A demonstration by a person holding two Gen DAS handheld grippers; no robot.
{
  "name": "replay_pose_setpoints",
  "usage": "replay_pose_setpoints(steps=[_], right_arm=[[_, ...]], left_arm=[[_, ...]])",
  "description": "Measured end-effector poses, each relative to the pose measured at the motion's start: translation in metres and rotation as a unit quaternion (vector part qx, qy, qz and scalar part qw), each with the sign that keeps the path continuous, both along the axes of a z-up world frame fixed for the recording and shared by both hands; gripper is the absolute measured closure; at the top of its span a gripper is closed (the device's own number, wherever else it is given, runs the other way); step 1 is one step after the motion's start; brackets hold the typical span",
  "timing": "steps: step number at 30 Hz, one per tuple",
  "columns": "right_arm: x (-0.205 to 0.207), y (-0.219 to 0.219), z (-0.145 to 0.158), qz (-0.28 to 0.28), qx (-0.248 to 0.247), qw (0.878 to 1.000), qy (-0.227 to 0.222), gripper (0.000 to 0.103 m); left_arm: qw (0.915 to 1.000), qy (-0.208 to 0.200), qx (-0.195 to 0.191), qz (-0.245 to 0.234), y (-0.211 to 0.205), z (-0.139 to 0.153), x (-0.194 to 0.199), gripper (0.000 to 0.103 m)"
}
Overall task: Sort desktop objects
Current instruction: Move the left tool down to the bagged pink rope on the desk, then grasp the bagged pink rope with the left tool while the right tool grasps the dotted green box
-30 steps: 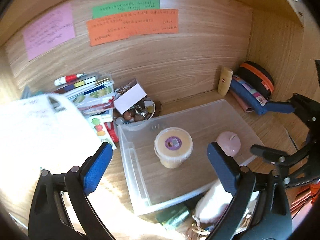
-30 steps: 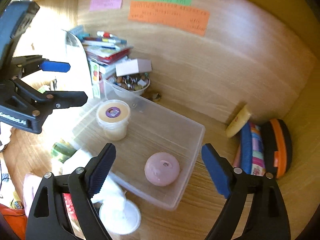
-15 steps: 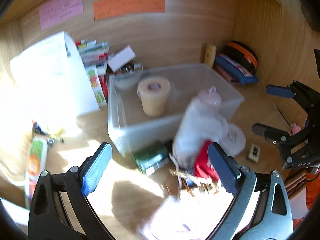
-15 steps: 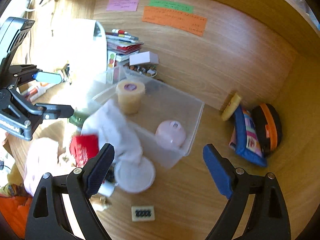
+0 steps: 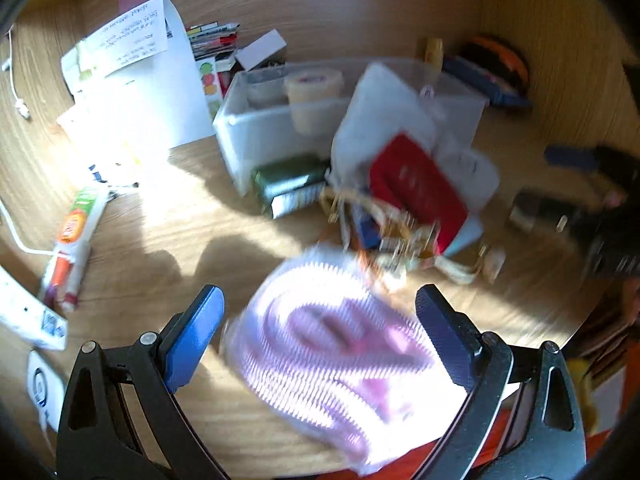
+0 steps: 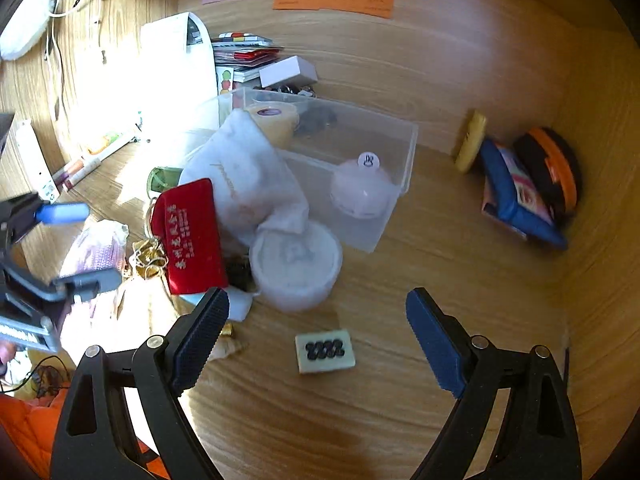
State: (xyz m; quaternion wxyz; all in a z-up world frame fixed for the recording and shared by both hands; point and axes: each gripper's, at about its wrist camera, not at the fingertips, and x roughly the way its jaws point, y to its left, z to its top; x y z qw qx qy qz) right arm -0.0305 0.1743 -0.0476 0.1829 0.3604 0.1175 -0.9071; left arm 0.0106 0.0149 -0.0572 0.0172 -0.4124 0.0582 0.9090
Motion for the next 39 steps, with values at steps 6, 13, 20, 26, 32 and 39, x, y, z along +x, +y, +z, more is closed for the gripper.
replay_pose_setpoints(steps=[6,13,20,26,32,39], right_arm=[[0.005,0.009,-0.004,-0.011,-0.007,1.0,-0.007,0.014],[0.019,0.014,-0.016,-0.008,0.003,1.0,-0.005,0.014],[0.017,0.017,-0.034,-0.009,0.012,1.0,-0.011,0.018],[0.004,0.022,-0.042,-0.009,-0.009,0.999,-0.034,0.035],[0.002,0.021,-0.042,0.005,-0.018,0.999,-0.036,0.056],[0.003,0.019,-0.044,0.016,-0.025,0.999,-0.035,0.072]], left_arm=[[0.9996,0.007,-0.026,0.003,-0.015,0.002,0.016,0.005],[0.9974,-0.03,0.063,0.016,-0.059,0.0,0.03,0.005],[0.9923,-0.055,0.11,0.017,-0.063,-0.013,0.039,0.005],[0.9951,-0.045,0.088,0.011,-0.052,-0.016,0.032,0.004],[0.9984,-0.006,0.05,0.025,-0.054,-0.019,0.026,0.012],[0.9969,0.009,0.058,0.052,-0.079,-0.016,0.025,0.043]])
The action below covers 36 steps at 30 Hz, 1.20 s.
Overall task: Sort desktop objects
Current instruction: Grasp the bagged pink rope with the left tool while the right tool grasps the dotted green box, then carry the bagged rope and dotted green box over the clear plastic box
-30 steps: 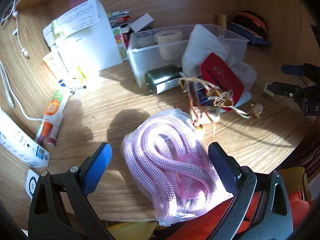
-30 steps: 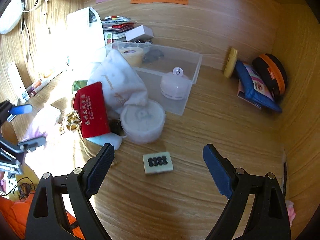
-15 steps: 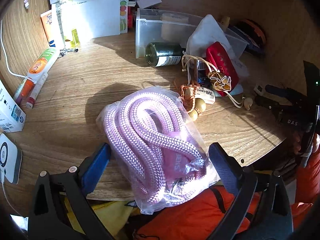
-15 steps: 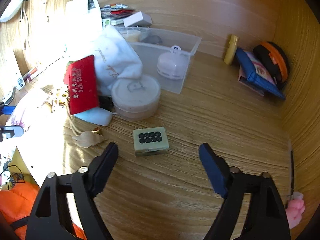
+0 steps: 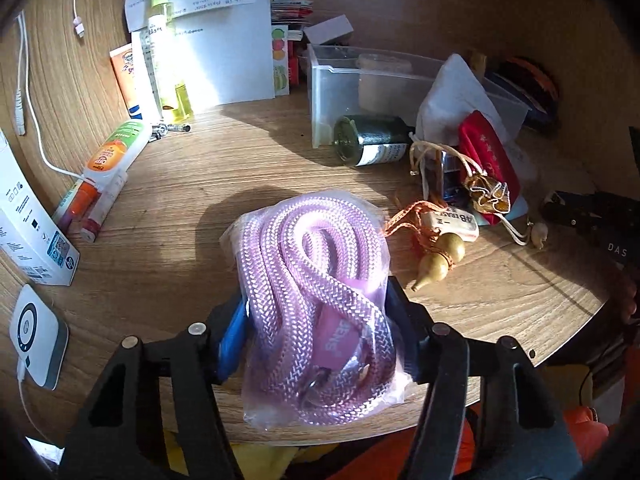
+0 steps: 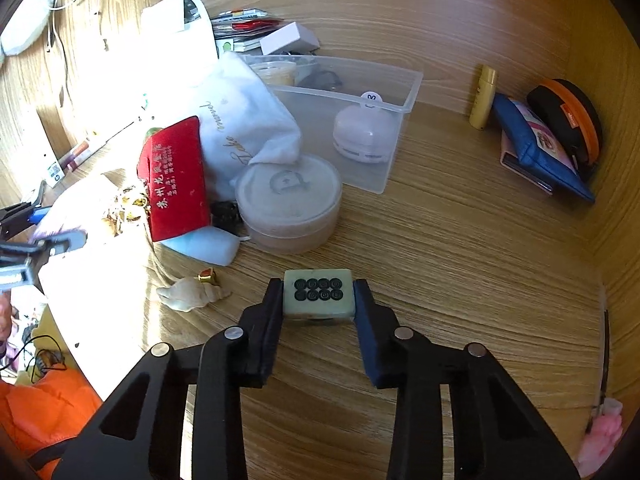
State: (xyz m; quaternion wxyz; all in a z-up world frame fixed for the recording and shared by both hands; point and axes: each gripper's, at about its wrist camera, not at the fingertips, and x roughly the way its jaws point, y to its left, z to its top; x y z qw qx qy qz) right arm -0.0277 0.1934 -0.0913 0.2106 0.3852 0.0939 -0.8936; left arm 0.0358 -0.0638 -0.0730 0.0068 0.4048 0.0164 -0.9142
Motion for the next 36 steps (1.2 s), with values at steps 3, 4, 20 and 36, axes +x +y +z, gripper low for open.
replay_pose_setpoints(steps=[3,4,20,36], right_arm=[[0.0,0.0,0.001,-0.001,-0.009,1.0,0.0,0.072],[0.001,0.001,0.003,-0.002,-0.013,1.0,0.002,0.072],[-0.002,0.005,0.054,-0.01,-0.036,0.998,0.055,0.072],[-0.035,0.0,0.088,-0.009,-0.046,0.995,0.092,0.072]], left_arm=[[0.9999,0.001,0.002,0.015,-0.011,0.0,-0.002,0.045],[0.9998,0.003,0.001,0.018,-0.014,0.001,-0.002,0.045],[0.9956,0.085,0.012,0.036,-0.029,0.051,-0.024,0.045],[0.9907,0.134,0.021,-0.002,-0.021,0.093,-0.086,0.045]])
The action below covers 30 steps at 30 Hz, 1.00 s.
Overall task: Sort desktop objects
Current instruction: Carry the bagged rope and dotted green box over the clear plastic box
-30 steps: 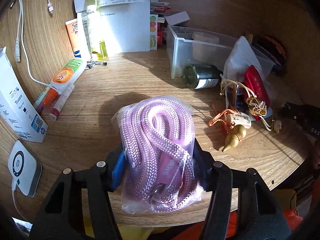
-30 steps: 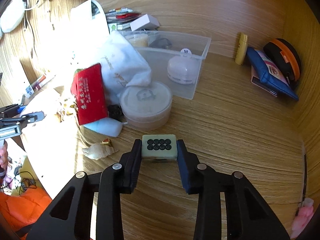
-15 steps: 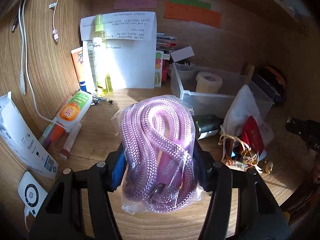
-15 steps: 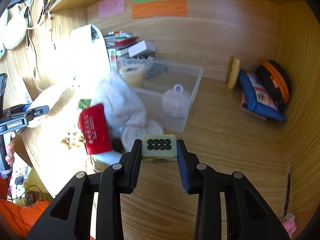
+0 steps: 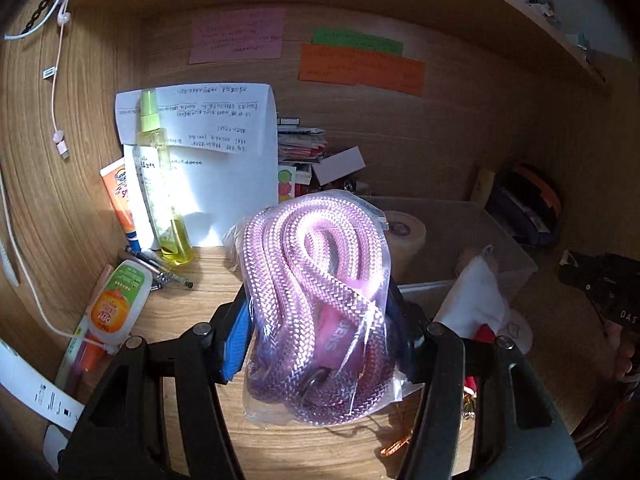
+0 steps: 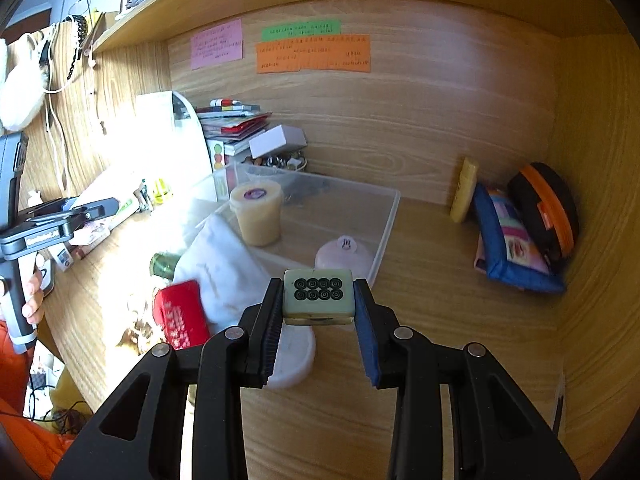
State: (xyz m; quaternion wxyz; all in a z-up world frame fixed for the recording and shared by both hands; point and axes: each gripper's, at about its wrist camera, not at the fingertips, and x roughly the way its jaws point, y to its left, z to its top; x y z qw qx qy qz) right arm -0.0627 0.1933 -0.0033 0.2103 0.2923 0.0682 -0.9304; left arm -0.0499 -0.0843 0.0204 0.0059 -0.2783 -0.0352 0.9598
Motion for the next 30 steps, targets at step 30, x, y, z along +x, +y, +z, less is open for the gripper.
replay_pose_setpoints(steps=[30], right_arm=[[-0.103,-0.041,0.003,0.046,0.023,0.998,-0.036,0.072]], left_arm=[[0.9971,-0.059,-0.037,-0.029,0.032,-0.009,-0.125,0.045]])
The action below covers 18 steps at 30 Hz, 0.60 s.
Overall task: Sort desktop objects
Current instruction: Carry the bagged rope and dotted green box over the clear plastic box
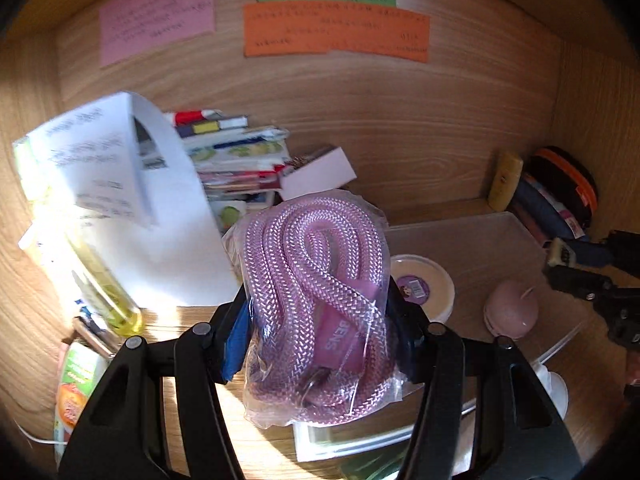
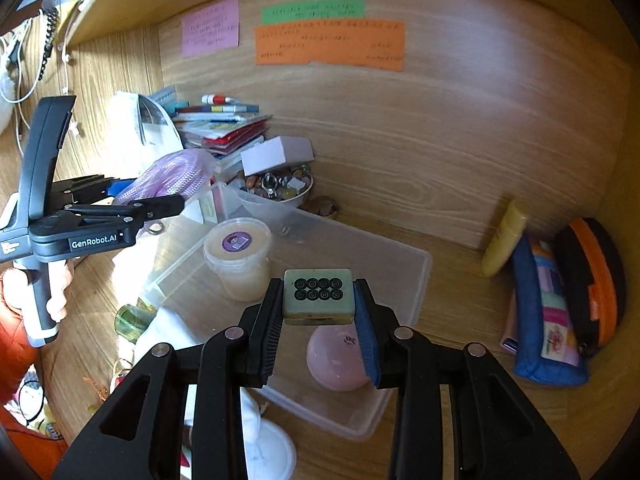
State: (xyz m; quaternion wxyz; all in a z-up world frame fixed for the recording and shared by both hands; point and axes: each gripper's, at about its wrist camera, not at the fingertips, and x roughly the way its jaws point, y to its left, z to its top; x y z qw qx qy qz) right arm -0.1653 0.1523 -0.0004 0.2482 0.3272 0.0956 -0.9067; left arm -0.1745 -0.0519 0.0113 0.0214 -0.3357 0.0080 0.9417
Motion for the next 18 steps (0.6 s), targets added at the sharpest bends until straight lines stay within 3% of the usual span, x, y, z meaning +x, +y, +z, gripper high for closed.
replay_pose_setpoints(steps=[12,18], right_arm=[[-0.036,-0.024,-0.025,0.014,0.045,0.997,-0.053,0.072],[-0.046,-0.043,-0.037,0.032,0.079,0.994,-0.073,0.072]], left_arm=[[0.9978,-0.044,0.035,-0.035,0.011,-0.022,-0.019,0.044],[0.997,-0.042,0.047,-0.045,0.007,-0.022,-0.017,0.044]])
